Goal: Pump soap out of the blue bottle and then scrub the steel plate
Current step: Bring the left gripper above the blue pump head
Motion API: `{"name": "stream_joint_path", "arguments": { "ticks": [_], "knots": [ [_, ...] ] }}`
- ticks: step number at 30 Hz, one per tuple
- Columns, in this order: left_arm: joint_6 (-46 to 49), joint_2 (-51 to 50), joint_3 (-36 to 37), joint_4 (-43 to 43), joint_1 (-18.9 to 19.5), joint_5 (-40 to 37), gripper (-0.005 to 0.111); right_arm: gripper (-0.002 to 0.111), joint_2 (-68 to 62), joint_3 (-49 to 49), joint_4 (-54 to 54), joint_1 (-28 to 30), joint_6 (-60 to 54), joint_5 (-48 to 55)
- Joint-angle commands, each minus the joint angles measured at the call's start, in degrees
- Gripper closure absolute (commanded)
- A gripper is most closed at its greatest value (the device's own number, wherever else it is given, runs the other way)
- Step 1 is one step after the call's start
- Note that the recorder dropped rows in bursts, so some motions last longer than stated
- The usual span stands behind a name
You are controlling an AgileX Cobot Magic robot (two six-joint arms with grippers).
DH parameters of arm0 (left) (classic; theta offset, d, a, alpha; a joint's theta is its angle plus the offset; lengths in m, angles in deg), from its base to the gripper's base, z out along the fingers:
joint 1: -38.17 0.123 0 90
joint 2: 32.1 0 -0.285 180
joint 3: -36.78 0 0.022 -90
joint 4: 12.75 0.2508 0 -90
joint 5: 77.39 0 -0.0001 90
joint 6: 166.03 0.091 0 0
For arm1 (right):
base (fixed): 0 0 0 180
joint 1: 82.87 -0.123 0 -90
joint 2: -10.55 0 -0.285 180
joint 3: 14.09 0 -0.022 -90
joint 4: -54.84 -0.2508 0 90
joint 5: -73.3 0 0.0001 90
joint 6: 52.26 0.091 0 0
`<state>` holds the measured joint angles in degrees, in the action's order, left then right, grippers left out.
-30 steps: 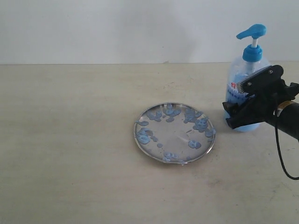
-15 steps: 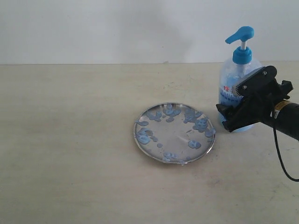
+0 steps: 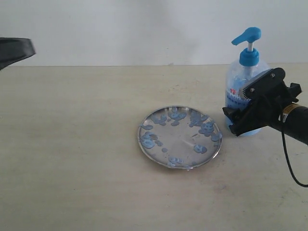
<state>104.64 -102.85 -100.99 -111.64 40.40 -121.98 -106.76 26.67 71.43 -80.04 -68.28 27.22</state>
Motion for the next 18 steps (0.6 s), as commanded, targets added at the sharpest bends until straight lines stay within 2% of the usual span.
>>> {"name": "stream_joint_path", "arguments": {
  "ticks": [1,5,7,8,12,18],
  "knots": [
    [7.6,-15.3,-9.5,-1.0,-10.7,-1.2,0.102,0.108,0.1,-0.2,1.3,0.0,-0.6,0.6],
    [10.4,-25.3,-19.1,-1.0,-23.2,3.9,0.102,0.108,0.1,-0.2,1.4,0.0,-1.4,1.2],
    [10.9,-28.5,-24.4,-1.0,-28.6,9.6,0.102,0.108,0.1,-0.2,1.4,0.0,-1.7,1.4],
    [11.5,-30.7,-29.6,-1.0,-32.5,13.4,0.102,0.108,0.1,-0.2,1.4,0.0,-1.7,1.4],
    [12.9,-35.5,-42.8,-1.0,-38.5,15.5,0.102,0.108,0.1,-0.2,1.4,0.0,-1.7,1.5],
    [13.1,-46.6,-56.7,-1.0,-43.2,15.7,0.102,0.108,0.1,-0.2,1.5,0.0,-2.3,1.5]
  ]
}}
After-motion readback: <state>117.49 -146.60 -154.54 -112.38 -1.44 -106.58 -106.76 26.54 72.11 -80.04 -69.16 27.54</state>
